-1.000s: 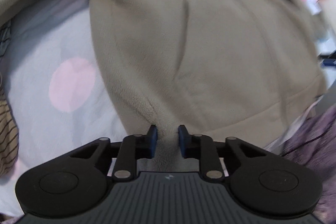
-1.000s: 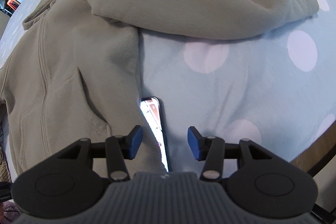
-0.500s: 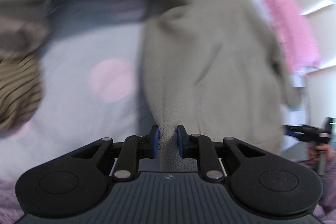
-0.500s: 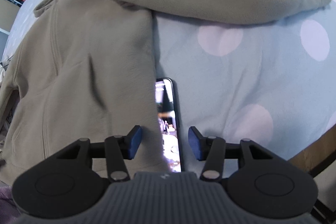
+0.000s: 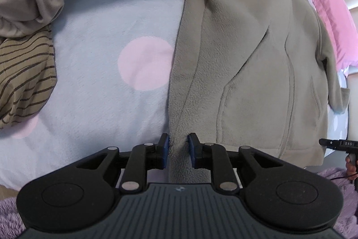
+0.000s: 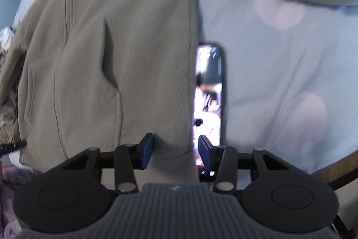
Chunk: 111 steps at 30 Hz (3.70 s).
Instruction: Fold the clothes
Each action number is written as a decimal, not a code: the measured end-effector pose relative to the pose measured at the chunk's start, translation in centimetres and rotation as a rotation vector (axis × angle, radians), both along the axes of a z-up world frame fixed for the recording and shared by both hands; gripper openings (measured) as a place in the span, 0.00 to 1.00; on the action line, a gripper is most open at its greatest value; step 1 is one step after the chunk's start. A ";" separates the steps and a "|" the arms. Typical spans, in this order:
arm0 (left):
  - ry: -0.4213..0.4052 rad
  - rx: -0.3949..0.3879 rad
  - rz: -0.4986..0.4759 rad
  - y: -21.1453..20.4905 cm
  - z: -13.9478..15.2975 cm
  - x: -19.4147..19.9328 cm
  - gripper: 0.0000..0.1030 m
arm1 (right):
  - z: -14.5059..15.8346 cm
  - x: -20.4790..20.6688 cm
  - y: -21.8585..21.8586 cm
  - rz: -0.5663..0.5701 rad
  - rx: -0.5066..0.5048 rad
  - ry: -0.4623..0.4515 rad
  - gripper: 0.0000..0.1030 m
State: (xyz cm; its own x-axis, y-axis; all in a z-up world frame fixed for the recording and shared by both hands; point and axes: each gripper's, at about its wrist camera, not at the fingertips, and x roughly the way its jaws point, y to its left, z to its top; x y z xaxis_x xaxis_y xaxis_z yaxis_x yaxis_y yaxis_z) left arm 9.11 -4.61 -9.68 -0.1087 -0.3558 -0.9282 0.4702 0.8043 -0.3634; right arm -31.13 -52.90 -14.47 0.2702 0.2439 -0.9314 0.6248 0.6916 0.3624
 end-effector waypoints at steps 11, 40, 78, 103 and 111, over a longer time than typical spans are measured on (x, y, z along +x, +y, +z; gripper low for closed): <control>0.027 -0.450 0.000 1.0 10.8 -0.4 0.14 | 16.1 0.0 1.8 0.114 -0.283 -0.274 0.13; 0.101 0.096 -0.223 -3.7 3.1 -3.5 0.25 | 10.6 0.0 3.0 0.277 -0.430 0.123 0.35; -0.276 -0.318 0.606 -7.2 0.3 12.6 0.25 | 9.6 7.9 -3.6 -0.003 -0.415 -0.142 0.36; -0.546 0.109 0.222 -9.0 2.2 13.1 0.37 | 8.3 6.7 -8.4 -0.237 -0.344 -0.191 0.37; -0.522 0.002 0.182 -9.8 3.5 9.3 0.43 | 4.6 5.0 -12.6 -0.533 -0.132 -0.211 0.45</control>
State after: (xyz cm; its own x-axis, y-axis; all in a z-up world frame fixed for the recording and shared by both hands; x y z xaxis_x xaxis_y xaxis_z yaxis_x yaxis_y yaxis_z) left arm 18.43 -14.43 -6.22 0.4293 -0.3239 -0.8431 0.4408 0.8899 -0.1174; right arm -26.17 -65.47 -9.84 0.5067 -0.0910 -0.8573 0.8223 0.3498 0.4489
